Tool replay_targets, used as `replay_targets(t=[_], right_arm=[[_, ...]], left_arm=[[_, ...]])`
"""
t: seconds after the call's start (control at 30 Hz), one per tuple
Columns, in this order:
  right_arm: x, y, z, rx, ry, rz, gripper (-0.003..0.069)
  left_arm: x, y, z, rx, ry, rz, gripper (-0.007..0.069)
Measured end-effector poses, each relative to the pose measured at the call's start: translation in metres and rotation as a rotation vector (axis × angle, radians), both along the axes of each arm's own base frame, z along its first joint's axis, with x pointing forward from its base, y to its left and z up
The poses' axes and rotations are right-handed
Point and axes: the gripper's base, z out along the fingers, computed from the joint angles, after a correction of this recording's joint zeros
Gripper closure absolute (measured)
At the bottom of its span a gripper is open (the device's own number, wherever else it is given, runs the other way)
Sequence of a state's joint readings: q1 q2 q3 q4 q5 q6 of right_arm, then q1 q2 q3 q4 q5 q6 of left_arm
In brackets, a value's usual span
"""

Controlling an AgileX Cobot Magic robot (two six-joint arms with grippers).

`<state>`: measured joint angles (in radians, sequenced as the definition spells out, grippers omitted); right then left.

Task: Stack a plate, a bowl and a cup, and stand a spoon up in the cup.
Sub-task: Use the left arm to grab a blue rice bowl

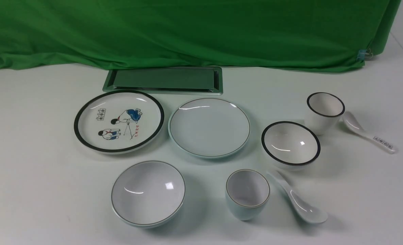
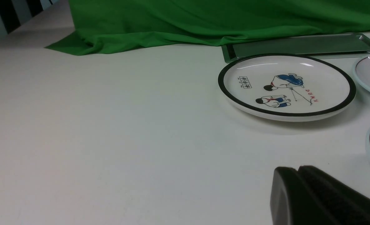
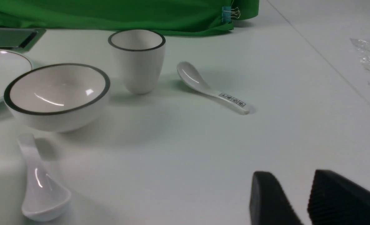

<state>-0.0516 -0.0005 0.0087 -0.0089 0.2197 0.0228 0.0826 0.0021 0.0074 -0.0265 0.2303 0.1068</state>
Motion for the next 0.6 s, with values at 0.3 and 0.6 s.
replay_targets(t=[0.3, 0.6], right_arm=[[0.0, 0.0, 0.0, 0.003, 0.0, -0.001, 0.0417], [0.0001, 0.0023, -0.0001, 0.301, -0.019, -0.043, 0.0416]], left_arm=[[0.0, 0.0, 0.0, 0.0, 0.0, 0.0, 0.0653], [0.0011, -0.0024, 0.0084, -0.388, -0.116, 0.015, 0.0653]])
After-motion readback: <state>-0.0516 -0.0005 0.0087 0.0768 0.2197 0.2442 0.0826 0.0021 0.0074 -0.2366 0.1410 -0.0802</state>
